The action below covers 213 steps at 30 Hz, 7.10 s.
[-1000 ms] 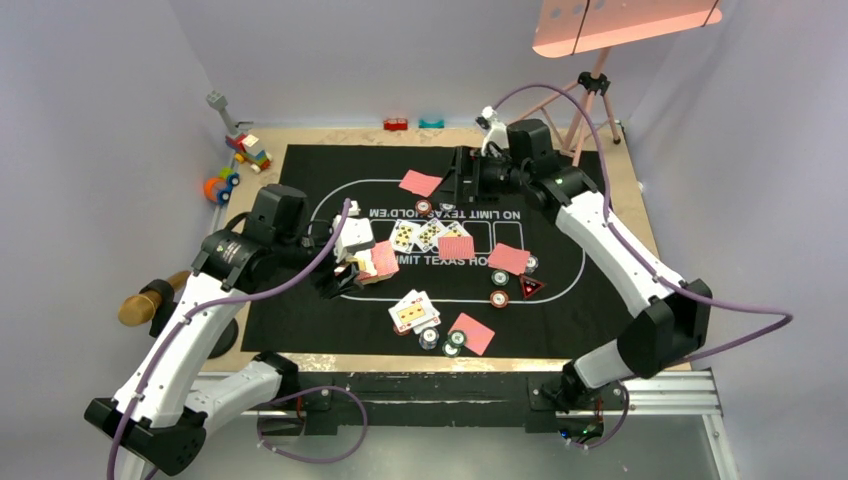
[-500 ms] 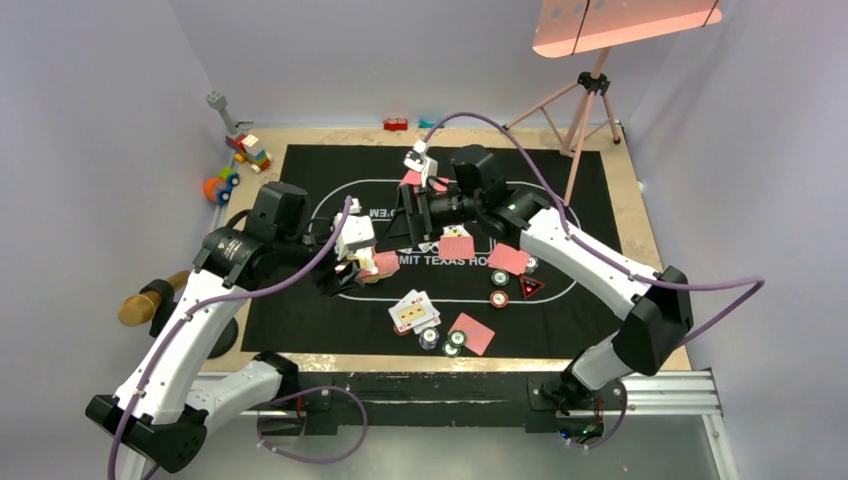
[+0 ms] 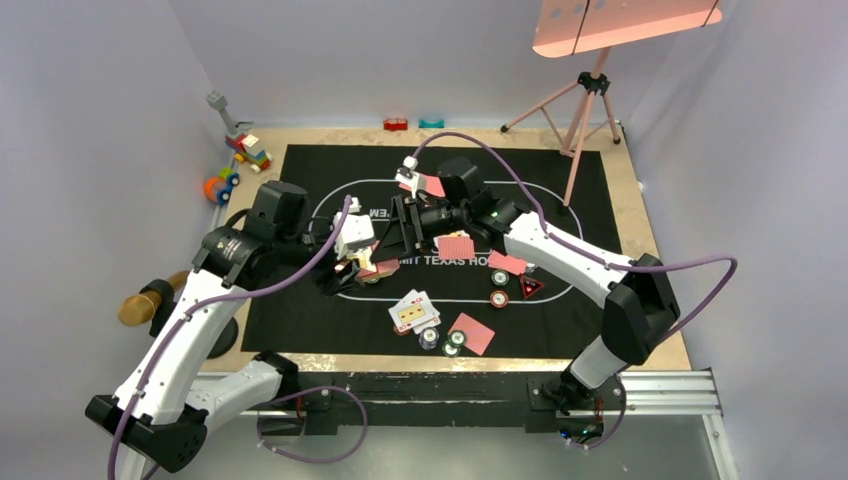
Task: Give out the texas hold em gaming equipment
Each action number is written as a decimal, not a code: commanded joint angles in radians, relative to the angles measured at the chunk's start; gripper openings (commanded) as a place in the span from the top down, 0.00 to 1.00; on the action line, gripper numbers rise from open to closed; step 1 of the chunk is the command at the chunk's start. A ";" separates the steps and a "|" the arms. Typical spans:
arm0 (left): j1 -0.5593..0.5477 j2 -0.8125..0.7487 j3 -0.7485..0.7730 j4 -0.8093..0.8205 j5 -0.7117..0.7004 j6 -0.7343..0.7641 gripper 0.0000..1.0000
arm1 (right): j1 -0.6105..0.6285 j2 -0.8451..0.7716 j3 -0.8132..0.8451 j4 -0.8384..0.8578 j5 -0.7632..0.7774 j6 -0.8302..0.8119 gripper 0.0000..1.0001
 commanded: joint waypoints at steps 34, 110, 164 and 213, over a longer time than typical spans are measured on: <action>0.008 -0.016 0.035 0.039 0.032 0.003 1.00 | -0.186 -0.228 -0.125 -0.067 -0.037 -0.017 0.85; 0.007 -0.007 0.015 0.057 0.029 -0.007 1.00 | -0.095 -0.197 -0.147 0.259 0.011 0.042 0.06; 0.406 0.146 0.112 0.045 -0.195 -0.401 0.00 | 0.064 0.387 0.087 -0.063 0.050 -0.232 1.00; 0.523 0.142 -0.385 0.822 -0.206 -0.523 0.00 | -0.493 -0.394 -0.212 -0.133 1.134 -0.402 0.15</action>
